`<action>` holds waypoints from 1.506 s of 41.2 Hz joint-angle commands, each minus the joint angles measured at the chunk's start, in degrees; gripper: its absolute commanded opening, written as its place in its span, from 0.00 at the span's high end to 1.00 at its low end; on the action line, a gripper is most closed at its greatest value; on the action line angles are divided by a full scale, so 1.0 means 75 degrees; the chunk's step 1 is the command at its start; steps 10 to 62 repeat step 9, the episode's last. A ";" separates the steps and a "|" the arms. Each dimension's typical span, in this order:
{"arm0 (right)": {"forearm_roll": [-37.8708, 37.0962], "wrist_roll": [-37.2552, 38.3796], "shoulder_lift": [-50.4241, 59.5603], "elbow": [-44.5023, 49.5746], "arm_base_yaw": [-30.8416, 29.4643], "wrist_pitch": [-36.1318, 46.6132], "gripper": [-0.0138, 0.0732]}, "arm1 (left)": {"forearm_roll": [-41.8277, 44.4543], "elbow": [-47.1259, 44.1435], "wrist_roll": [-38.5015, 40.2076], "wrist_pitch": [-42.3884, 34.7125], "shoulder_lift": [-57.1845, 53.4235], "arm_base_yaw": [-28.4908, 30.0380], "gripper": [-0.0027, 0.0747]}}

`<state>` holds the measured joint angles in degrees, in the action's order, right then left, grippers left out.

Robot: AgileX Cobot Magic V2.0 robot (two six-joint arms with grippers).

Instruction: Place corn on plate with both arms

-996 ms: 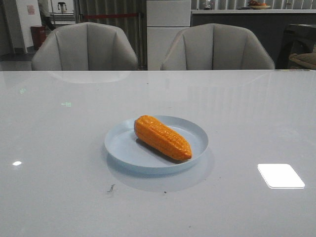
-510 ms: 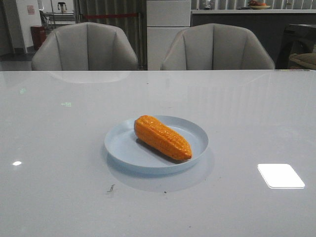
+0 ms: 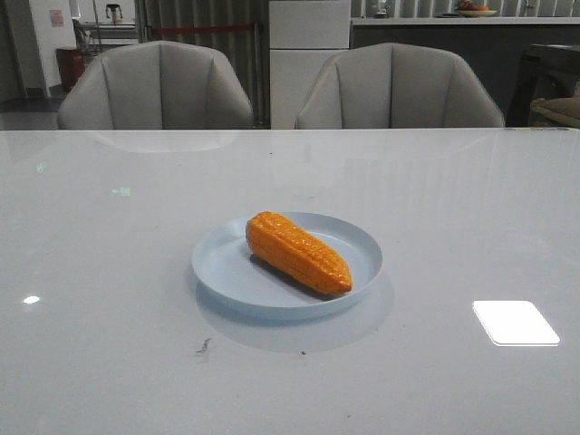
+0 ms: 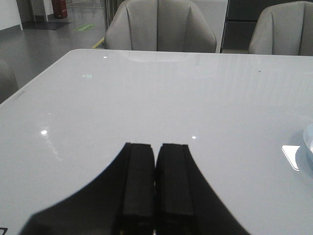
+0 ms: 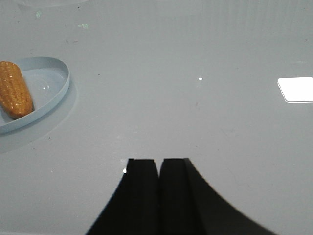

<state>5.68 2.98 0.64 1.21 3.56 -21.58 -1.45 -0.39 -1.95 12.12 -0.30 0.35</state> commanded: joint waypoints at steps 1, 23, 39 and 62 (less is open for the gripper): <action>0.0014 0.0003 0.0170 -0.0107 0.0018 0.0222 0.82 | -0.0053 -0.0283 0.0040 -0.0622 -0.0121 0.0015 0.84; 0.0014 0.0003 0.0170 -0.0107 0.0018 0.0222 0.82 | -0.0053 -0.0283 0.0040 -0.0622 -0.0121 0.0015 0.84; 0.0014 0.0003 0.0170 -0.0107 0.0018 0.0222 0.82 | -0.0053 -0.0283 0.0040 -0.0622 -0.0121 0.0015 0.84; 0.0014 0.0003 0.0170 -0.0107 0.0018 0.0222 0.82 | -0.0053 -0.0283 0.0040 -0.0622 -0.0121 0.0015 0.84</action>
